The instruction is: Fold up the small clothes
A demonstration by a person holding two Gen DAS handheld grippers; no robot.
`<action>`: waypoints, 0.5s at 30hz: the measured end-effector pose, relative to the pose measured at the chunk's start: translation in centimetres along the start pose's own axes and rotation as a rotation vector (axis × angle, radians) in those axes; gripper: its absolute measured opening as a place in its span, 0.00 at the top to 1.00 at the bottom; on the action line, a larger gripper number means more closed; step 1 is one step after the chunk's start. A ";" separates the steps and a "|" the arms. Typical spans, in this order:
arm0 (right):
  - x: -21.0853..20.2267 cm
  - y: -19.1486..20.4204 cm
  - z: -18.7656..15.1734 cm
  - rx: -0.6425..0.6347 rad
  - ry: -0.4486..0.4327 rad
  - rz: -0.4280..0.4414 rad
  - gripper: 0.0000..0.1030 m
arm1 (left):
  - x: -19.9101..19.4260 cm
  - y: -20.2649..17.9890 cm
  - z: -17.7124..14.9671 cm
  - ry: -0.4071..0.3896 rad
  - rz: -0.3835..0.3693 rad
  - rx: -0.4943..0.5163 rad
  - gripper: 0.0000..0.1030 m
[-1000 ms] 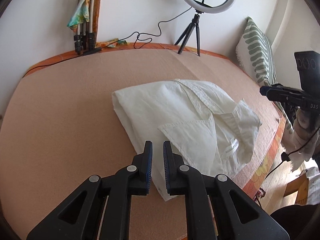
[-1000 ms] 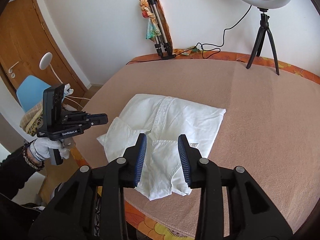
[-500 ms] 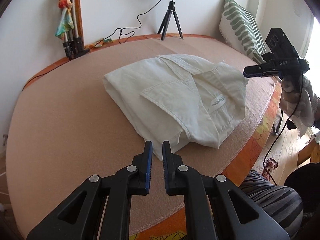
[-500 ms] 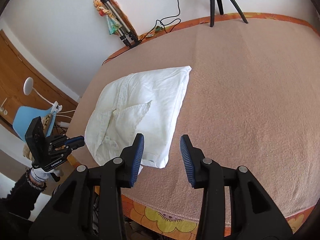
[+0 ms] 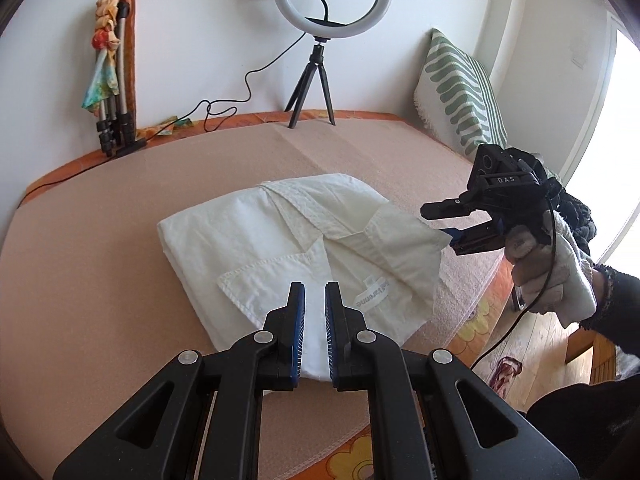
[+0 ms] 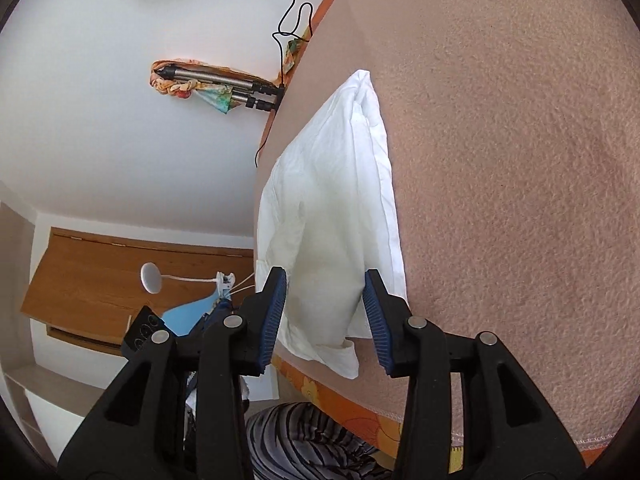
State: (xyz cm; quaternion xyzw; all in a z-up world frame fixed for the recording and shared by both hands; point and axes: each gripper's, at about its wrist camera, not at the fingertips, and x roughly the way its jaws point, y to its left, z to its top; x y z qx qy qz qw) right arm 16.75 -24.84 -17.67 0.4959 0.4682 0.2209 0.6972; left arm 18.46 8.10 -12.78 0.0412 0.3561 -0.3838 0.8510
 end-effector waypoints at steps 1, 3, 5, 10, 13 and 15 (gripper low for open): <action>0.1 -0.3 0.3 0.024 -0.008 0.018 0.59 | 0.4 -0.5 0.2 0.005 -0.010 0.012 0.92; 0.2 -0.8 0.5 0.057 -0.016 0.046 0.59 | 1.6 -1.5 0.2 0.027 -0.018 0.041 0.92; 0.6 -0.8 0.5 0.069 -0.015 0.036 0.66 | 2.9 -2.0 0.1 0.059 -0.025 0.058 0.92; 0.7 0.7 0.2 0.032 -0.045 -0.009 0.96 | 5.5 -1.6 -0.7 0.121 -0.013 0.053 0.92; -0.6 5.5 -0.7 -0.260 -0.128 -0.177 0.97 | 5.9 -1.2 -1.3 0.133 -0.015 0.041 0.92; -0.5 7.1 -1.4 -0.399 -0.151 -0.282 0.97 | 6.0 -0.9 -1.6 0.139 -0.017 0.034 0.93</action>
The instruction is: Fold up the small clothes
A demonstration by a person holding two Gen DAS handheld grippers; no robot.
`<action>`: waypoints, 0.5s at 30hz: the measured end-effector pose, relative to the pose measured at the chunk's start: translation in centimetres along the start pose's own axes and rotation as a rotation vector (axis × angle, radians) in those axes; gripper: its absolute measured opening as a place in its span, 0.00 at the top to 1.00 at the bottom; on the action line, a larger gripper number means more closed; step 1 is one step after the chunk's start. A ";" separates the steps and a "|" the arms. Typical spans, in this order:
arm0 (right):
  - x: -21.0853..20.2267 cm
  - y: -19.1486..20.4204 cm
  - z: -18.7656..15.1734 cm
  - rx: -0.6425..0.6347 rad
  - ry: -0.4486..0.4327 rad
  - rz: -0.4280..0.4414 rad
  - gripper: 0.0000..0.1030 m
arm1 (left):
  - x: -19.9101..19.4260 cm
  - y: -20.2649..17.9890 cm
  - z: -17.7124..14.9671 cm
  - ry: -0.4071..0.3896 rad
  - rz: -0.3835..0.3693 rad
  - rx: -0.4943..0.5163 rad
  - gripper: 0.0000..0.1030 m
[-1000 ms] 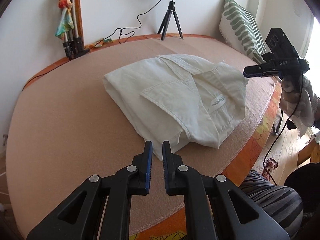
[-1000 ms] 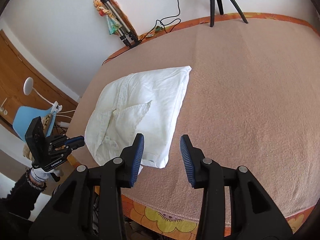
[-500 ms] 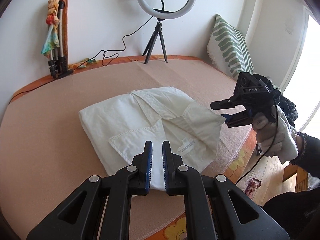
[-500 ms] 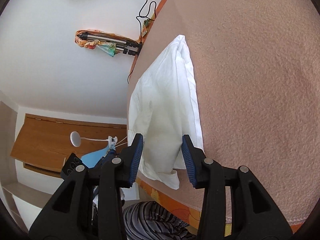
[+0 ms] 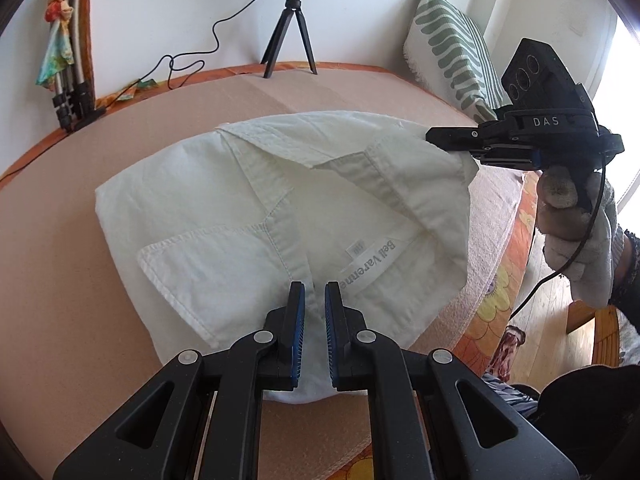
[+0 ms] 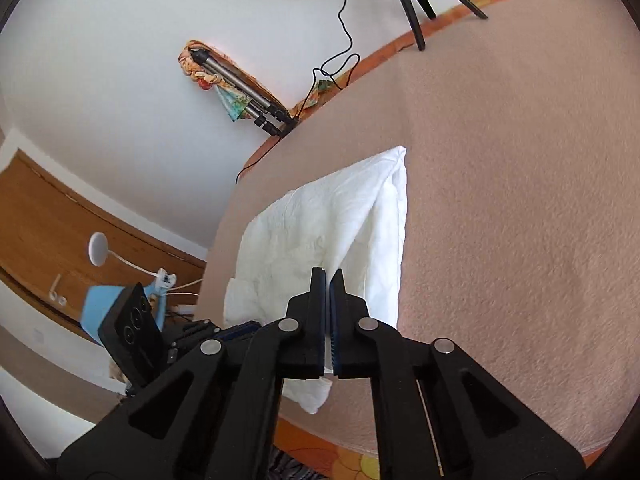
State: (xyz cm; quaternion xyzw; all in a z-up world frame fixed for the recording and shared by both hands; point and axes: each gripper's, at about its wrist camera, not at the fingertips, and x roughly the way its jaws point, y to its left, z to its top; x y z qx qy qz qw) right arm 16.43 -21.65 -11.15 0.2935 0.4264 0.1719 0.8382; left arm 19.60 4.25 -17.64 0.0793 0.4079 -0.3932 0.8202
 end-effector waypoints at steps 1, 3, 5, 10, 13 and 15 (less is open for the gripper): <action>0.5 0.2 -0.1 -0.037 0.022 -0.044 0.97 | 0.0 0.1 -0.1 0.004 -0.001 -0.003 0.93; 1.7 0.1 -0.7 -0.086 0.084 -0.118 0.97 | -0.2 0.0 -0.1 0.002 -0.004 -0.006 0.93; 1.9 0.1 -1.3 -0.127 0.128 -0.192 0.97 | -1.1 -0.1 0.1 -0.007 -0.005 0.003 0.92; -1.4 1.8 0.3 -0.220 0.059 -0.247 0.96 | -4.3 1.9 2.1 -0.090 0.032 -0.048 0.92; -1.5 4.3 2.5 -0.275 0.033 -0.221 0.95 | -4.8 3.6 4.2 -0.129 0.051 -0.105 0.92; -0.1 5.9 4.1 -0.297 0.041 -0.188 0.95 | -4.3 4.3 5.7 -0.145 0.065 -0.116 0.92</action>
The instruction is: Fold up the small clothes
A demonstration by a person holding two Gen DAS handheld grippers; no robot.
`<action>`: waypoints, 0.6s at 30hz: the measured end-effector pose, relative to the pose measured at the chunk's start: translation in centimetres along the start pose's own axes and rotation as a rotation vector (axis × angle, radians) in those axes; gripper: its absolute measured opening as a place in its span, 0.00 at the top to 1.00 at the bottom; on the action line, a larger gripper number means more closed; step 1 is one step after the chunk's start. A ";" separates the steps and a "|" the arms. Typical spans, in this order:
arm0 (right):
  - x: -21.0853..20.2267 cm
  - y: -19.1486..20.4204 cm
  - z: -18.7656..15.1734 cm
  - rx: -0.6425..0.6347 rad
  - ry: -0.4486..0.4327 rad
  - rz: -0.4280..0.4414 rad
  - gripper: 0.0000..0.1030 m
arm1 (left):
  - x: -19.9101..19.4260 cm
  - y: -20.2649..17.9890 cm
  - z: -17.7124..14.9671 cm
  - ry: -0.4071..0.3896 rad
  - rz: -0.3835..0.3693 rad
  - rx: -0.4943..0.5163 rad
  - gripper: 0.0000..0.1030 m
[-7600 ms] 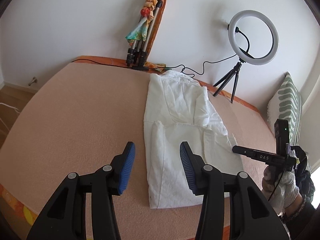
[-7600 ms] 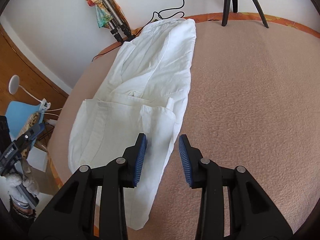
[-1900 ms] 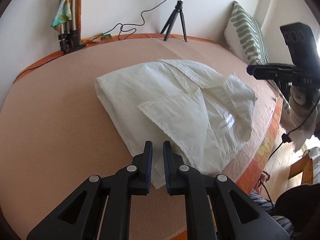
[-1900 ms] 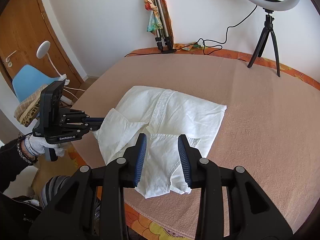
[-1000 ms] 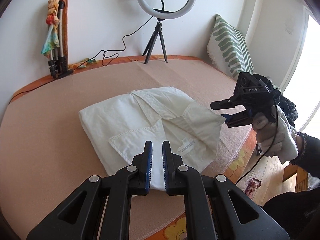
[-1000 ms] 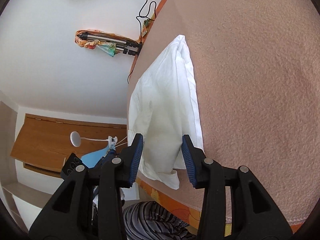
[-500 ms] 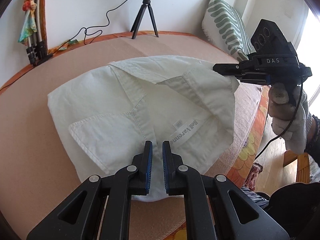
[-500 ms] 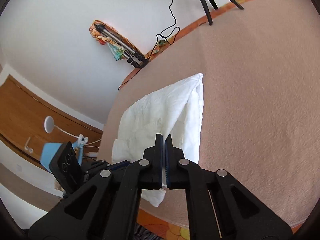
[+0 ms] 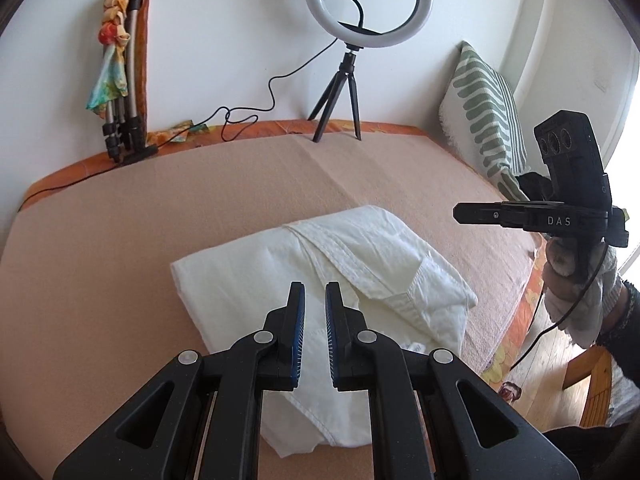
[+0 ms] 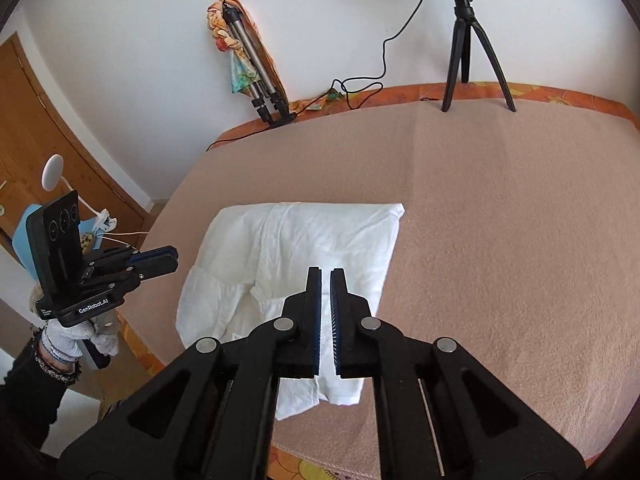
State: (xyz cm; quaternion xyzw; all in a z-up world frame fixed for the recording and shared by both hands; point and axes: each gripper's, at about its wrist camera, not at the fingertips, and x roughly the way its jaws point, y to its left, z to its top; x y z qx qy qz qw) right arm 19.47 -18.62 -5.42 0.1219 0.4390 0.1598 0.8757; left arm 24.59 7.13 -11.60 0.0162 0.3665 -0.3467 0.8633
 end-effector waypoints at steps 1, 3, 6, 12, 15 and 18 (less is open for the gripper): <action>0.8 0.6 0.9 -0.007 0.001 0.011 0.95 | 0.7 0.2 0.7 -0.001 0.005 -0.008 0.92; 3.1 1.3 2.5 -0.006 0.014 0.025 0.95 | 2.2 0.7 1.6 0.007 0.002 -0.036 0.92; 7.4 2.0 4.1 -0.013 0.070 0.017 0.95 | 4.9 1.2 2.3 0.044 -0.002 -0.063 0.92; 12.5 2.8 3.0 -0.065 0.195 -0.024 0.95 | 8.8 2.9 1.2 0.180 0.046 -0.071 0.92; 14.1 2.5 1.7 -0.069 0.242 -0.023 0.95 | 10.0 4.0 -1.1 0.199 0.052 -0.086 0.95; 14.8 1.7 0.8 -0.065 0.255 -0.007 0.96 | 9.5 3.3 -1.6 0.165 0.063 -0.035 0.95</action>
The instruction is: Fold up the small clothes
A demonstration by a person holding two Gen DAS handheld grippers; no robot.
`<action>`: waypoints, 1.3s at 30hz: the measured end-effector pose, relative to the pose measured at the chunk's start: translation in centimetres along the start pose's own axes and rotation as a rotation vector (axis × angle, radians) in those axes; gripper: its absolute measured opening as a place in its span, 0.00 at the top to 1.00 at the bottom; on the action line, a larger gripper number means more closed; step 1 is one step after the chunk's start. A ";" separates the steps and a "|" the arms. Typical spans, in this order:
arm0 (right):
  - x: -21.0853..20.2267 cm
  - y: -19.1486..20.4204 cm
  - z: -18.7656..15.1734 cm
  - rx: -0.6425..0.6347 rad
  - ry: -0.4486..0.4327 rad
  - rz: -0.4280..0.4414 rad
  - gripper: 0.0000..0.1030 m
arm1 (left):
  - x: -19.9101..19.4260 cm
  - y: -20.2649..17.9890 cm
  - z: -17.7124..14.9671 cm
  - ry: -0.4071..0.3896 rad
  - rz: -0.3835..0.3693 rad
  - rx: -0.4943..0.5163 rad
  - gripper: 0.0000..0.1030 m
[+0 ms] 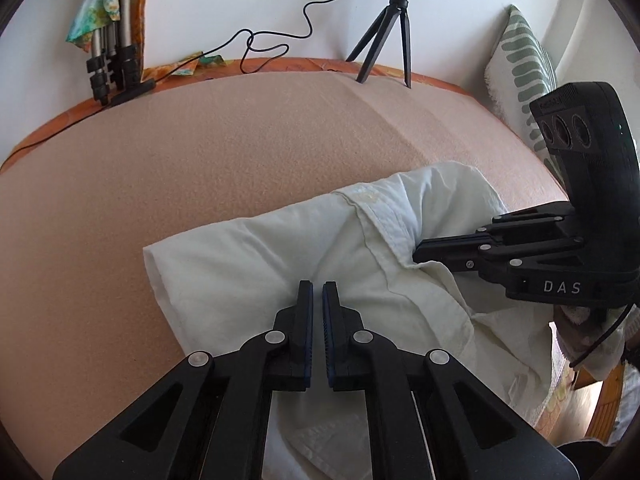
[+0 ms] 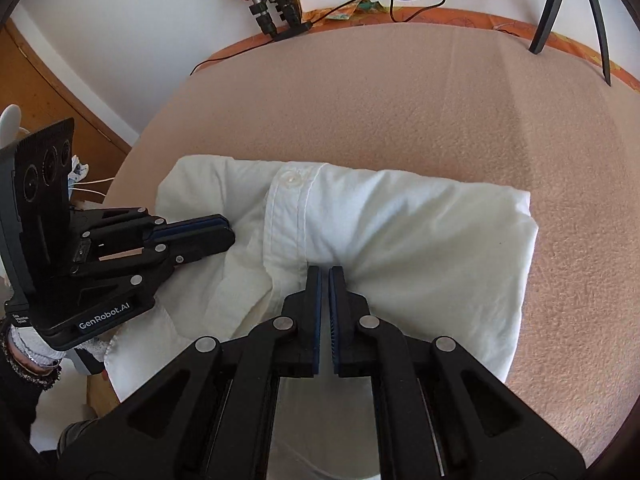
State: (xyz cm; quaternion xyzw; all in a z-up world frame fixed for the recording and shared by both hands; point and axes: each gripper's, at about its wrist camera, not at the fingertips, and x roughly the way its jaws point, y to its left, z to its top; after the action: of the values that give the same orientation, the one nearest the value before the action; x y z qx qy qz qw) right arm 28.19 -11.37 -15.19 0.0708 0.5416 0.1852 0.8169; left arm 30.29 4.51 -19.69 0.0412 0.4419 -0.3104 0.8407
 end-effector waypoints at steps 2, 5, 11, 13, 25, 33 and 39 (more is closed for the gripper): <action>-0.9 -0.5 0.4 0.023 0.022 0.040 0.96 | -1.0 0.0 0.4 0.000 -0.008 0.005 0.95; -4.2 -0.5 1.2 0.000 -0.052 0.068 0.95 | -2.9 0.1 1.4 -0.072 -0.060 -0.030 0.95; -5.1 -0.6 3.4 0.004 -0.114 0.077 0.95 | -1.5 -1.2 4.8 -0.078 -0.126 -0.031 0.95; -3.6 -0.7 3.8 0.006 -0.075 0.070 0.95 | -0.1 -1.6 5.1 -0.040 -0.125 -0.017 0.95; -2.0 -5.3 3.7 0.072 -0.034 -0.002 0.92 | -1.8 2.0 4.3 -0.084 -0.083 -0.092 0.95; -4.8 -8.5 2.9 0.172 -0.093 0.055 0.82 | -2.7 6.1 2.5 -0.059 -0.051 -0.203 0.95; -1.7 -9.7 2.3 0.158 -0.027 -0.092 0.82 | -2.2 6.6 1.1 -0.046 0.069 -0.186 0.95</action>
State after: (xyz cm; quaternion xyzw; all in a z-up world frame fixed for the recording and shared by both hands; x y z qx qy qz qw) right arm 31.92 -20.73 -15.90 0.1126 0.5463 0.1034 0.8235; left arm 33.88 10.53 -18.69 -0.0292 0.4478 -0.2397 0.8609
